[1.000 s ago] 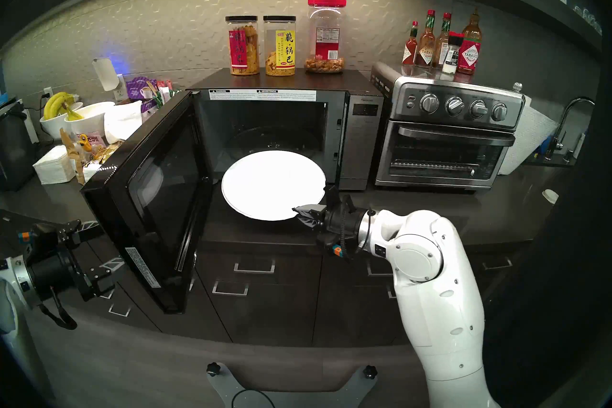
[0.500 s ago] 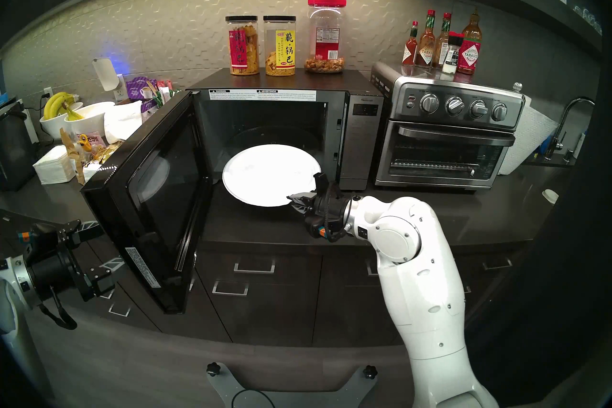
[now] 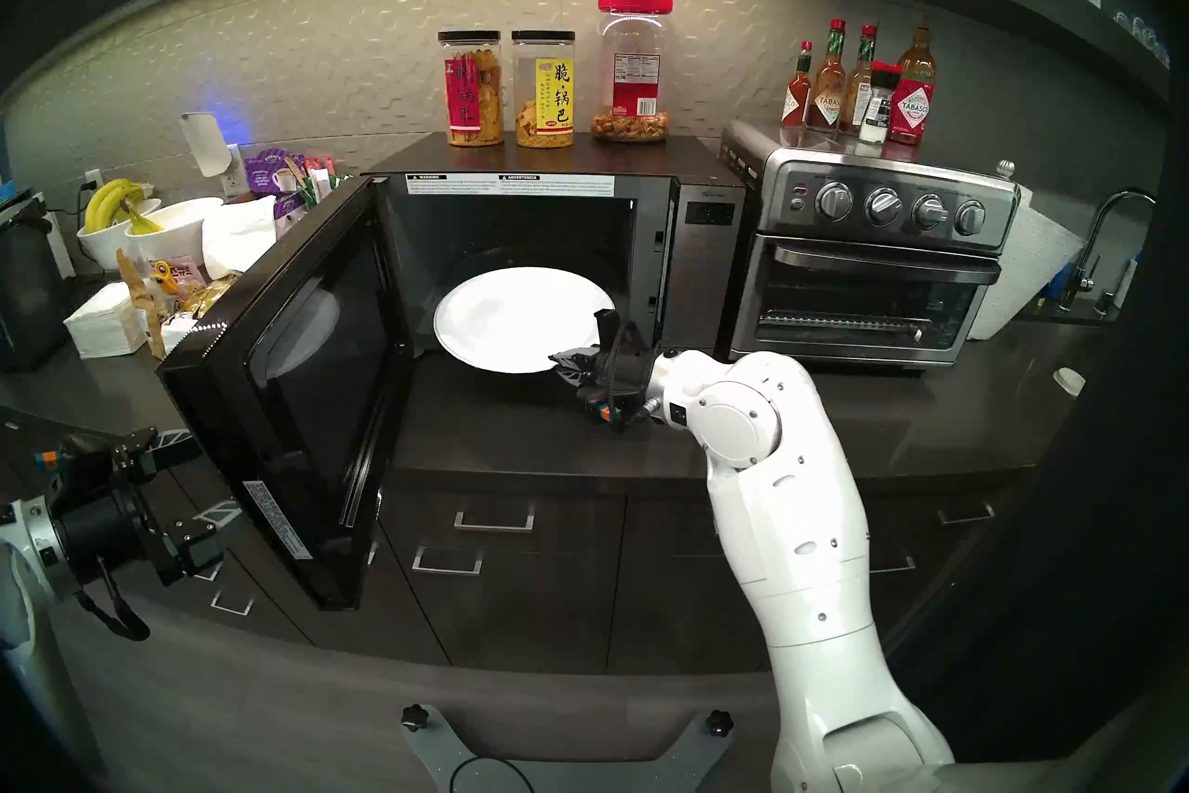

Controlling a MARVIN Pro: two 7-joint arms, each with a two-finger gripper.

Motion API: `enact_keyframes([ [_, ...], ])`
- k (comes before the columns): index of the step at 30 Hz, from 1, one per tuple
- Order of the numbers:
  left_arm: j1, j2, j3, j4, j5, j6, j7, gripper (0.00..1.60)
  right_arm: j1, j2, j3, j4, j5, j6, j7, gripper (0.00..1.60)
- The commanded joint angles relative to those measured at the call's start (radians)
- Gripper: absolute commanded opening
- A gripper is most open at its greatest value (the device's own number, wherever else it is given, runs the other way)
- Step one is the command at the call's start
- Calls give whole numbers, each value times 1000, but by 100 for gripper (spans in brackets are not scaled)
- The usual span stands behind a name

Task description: Open the microwave, put the plate inside, and close the door

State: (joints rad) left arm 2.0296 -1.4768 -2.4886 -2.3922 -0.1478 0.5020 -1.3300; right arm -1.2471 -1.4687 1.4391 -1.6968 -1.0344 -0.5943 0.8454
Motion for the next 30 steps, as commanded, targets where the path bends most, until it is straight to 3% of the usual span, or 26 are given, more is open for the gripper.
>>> enact_keyframes([
  [1,2,2,0,-9,-4,1,-6,160,104,-37,-7,18,11,24,11,0],
  [11,2,2,0,-9,-4,1,-6,160,202,-67,-24,131,-12,73,53,0],
  [30,2,2,1,-9,-4,1,-6,160,356,-115,-49,324,-78,115,55,0],
])
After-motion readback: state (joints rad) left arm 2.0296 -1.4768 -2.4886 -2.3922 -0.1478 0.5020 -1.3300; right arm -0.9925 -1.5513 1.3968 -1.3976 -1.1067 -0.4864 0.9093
